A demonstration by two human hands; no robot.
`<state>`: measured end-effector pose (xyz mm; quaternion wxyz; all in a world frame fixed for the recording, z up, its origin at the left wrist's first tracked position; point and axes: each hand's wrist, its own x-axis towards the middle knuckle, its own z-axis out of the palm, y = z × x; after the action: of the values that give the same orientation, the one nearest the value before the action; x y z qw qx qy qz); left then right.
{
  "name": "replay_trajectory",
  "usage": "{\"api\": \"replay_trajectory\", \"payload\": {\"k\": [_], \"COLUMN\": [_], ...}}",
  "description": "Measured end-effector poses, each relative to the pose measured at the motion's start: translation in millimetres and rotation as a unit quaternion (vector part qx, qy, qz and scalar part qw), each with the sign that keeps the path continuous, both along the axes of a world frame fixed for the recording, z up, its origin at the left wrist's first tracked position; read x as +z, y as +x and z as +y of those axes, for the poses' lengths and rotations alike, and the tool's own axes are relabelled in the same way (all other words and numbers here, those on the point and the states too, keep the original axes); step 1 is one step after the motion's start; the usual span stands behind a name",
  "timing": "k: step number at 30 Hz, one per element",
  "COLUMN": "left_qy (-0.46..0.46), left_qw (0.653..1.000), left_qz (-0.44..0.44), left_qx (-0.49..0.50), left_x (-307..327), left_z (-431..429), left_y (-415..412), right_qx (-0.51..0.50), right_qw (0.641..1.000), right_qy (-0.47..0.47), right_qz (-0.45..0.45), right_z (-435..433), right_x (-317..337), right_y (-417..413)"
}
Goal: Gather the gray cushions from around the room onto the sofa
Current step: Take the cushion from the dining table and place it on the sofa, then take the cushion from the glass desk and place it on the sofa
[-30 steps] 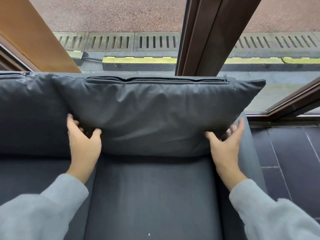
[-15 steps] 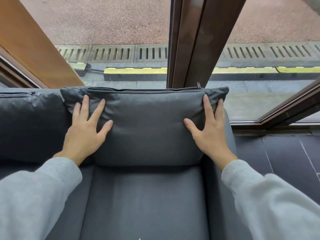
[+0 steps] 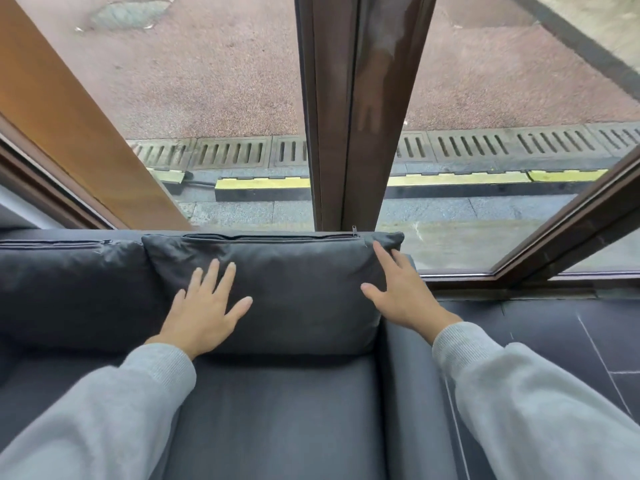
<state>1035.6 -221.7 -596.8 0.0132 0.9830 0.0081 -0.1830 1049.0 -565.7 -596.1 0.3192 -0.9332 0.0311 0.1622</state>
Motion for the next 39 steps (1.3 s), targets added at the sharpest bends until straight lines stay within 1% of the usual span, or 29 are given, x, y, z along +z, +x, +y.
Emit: {"api": "replay_trajectory", "payload": {"k": [4,6,11,15,17,22,26,28,30,34,39], "left_qy": [-0.058,-0.072,-0.076,-0.056,-0.051,-0.033,-0.029,-0.02,0.001,-0.058,-0.092], "left_qw": [0.997,0.995,0.996,0.997,0.998,0.997,0.991,0.984,0.972,0.956,0.921], "left_qz": [0.027,0.044,0.049,0.044,0.033,-0.015,-0.054,-0.064,-0.082,-0.12,-0.123], "left_qx": [0.042,0.043,0.023,-0.009,-0.028,-0.075,-0.123,-0.163,-0.219,-0.263,-0.357], "left_x": [34,60,126,173,196,256,308,336,362,407,444], "left_z": [-27,-40,-52,-46,-38,-10,1,-2,-11,-41,-105], "left_y": [-17,-32,-59,-78,-86,-96,-112,-122,-134,-171,-229], "right_qx": [0.033,0.039,0.039,0.02,0.004,-0.049,-0.104,-0.131,-0.156,-0.203,-0.267], "right_qw": [0.997,0.995,0.994,0.99,0.989,0.986,0.981,0.976,0.969,0.955,0.933], "right_qy": [-0.054,-0.07,-0.082,-0.134,-0.143,-0.161,-0.163,-0.172,-0.192,-0.214,-0.234], "right_qz": [0.033,0.052,0.055,0.046,0.043,0.001,-0.017,-0.024,-0.027,-0.042,-0.061], "right_z": [-5,-2,27,58,71,92,100,101,101,92,60], "right_x": [32,54,107,149,175,248,305,333,358,399,437], "right_y": [-7,-18,-48,-74,-87,-124,-172,-199,-225,-287,-383]}}
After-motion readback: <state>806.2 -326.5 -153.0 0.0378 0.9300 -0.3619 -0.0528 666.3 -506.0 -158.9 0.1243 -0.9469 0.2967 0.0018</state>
